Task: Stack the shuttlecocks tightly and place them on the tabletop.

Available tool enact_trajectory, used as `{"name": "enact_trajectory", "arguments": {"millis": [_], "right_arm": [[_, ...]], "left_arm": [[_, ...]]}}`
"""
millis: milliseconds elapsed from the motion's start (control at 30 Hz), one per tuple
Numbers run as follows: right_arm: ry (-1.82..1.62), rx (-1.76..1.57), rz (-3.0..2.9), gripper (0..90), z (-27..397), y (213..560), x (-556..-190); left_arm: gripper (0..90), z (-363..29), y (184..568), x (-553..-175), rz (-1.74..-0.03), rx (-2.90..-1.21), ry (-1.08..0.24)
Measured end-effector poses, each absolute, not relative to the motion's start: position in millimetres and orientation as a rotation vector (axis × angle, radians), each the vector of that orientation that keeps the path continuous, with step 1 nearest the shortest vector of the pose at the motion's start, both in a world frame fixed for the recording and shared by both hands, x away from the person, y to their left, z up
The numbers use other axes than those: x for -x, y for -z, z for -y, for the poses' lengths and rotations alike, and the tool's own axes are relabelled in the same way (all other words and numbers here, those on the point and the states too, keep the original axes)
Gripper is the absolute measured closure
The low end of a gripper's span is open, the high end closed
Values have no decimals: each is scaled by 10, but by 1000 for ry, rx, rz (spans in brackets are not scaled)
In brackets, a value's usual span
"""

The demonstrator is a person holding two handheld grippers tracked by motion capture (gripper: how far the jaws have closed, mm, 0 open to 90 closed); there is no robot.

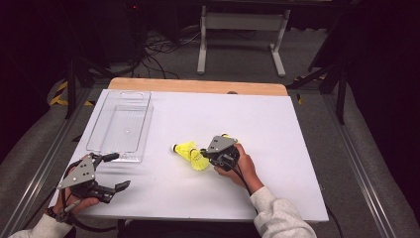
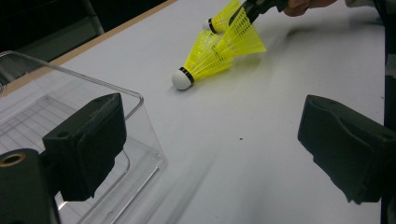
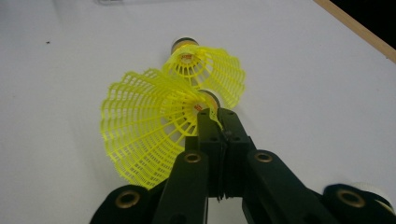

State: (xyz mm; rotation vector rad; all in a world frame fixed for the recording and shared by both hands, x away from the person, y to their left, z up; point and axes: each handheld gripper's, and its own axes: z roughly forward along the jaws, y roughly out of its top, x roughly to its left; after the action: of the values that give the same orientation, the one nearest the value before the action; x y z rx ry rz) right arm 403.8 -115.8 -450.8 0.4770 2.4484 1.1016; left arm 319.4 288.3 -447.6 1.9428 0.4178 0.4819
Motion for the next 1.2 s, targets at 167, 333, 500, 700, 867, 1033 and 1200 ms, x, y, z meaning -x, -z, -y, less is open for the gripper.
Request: {"name": "enact_trajectory", "arguments": {"millis": [167, 333, 500, 700, 867, 1033, 1200], "right_arm": [[-1111, -491, -2457, 890, 1166, 4526, -4052], [-1120, -497, -2477, 870, 1168, 4571, -4070], [-1090, -493, -2484, 810, 1146, 4601, -4070], [-1047, -513, -2483, 719, 1159, 4621, -4076], [-1008, -531, -2479, 613, 1189, 4630, -4065], [-1009, -554, -2453, 516, 1259, 4581, -4029], [-1045, -557, -2428, 515, 1346, 4466, -3891]], "left_arm": [[89, -2879, 4478, -3195, -412, -1949, -481], [88, -2872, 4481, -3196, -408, -1956, -477], [88, -2874, 4480, -3194, -410, -1952, -477], [88, -2875, 4476, -3191, -406, -1954, -478], [88, -2872, 4477, -3190, -408, -1957, -479], [89, -2872, 4474, -3186, -407, -1959, -479], [89, -2870, 4472, -3183, -406, -1960, -479]]}}
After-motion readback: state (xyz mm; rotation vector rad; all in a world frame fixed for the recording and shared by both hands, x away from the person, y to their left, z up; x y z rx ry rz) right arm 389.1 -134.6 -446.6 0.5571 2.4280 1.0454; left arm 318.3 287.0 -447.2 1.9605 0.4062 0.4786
